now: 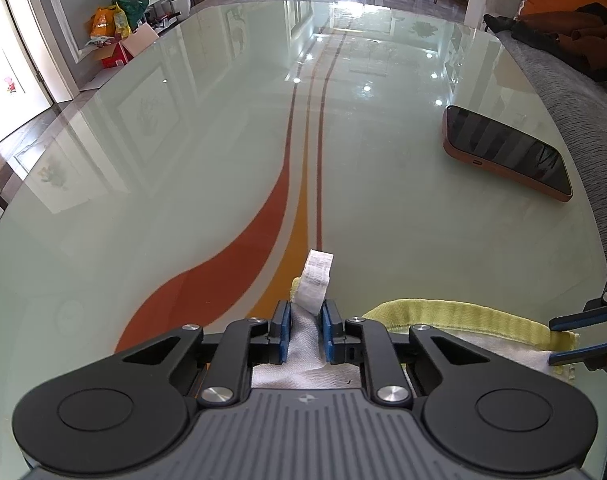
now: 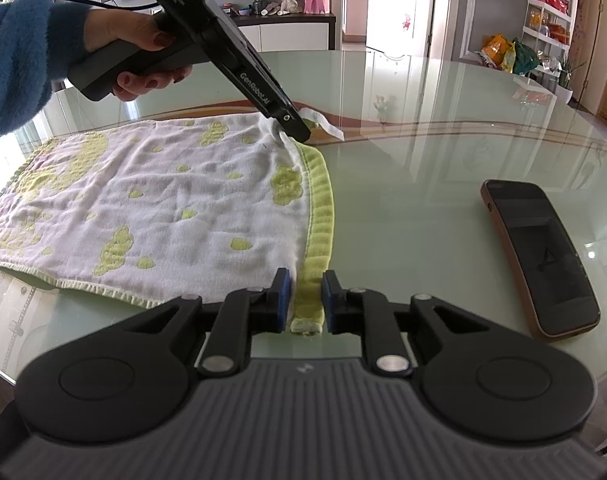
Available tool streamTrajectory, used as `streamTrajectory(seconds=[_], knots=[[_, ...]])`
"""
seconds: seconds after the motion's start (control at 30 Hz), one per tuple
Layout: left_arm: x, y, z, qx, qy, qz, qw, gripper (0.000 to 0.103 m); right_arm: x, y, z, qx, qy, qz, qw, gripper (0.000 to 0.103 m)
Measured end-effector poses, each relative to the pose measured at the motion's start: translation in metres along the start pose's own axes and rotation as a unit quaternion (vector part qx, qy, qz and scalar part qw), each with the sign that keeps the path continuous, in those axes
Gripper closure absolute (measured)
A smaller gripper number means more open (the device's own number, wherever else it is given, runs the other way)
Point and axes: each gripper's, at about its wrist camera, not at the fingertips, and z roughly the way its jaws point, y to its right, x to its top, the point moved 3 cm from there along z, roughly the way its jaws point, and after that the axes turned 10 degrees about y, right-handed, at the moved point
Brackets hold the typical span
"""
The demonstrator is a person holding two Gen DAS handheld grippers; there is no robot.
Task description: Fold towel
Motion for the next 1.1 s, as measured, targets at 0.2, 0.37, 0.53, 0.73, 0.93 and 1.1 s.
streamTrajectory(seconds=[0.2, 0.37, 0.53, 0.73, 0.93, 1.1], knots=[[0.004, 0.0, -0.009, 0.004, 0.007, -0.003, 1.0, 0.087, 0.005, -0.001, -0.006, -0.001, 0.013, 0.0, 1.0, 0.097], [0.007, -0.001, -0.017, 0.007, 0.013, -0.004, 0.9999, 0.087, 0.008, -0.003, -0.009, 0.005, 0.018, 0.002, 1.0, 0.098], [0.007, -0.002, -0.026, 0.012, 0.02, -0.005, 0.9997, 0.087, 0.014, -0.009, -0.016, 0.022, 0.031, 0.0, 0.999, 0.098], [0.006, -0.004, -0.044, 0.022, 0.032, -0.011, 0.9992, 0.087, 0.025, -0.021, -0.026, 0.059, 0.043, 0.005, 0.997, 0.098], [-0.008, -0.012, -0.077, 0.04, 0.044, -0.023, 0.998, 0.087, 0.041, -0.048, -0.035, 0.093, 0.058, -0.014, 0.994, 0.098], [-0.02, -0.017, -0.093, 0.049, 0.05, -0.037, 0.9968, 0.087, 0.029, -0.029, -0.02, 0.022, 0.028, 0.004, 0.999, 0.083]])
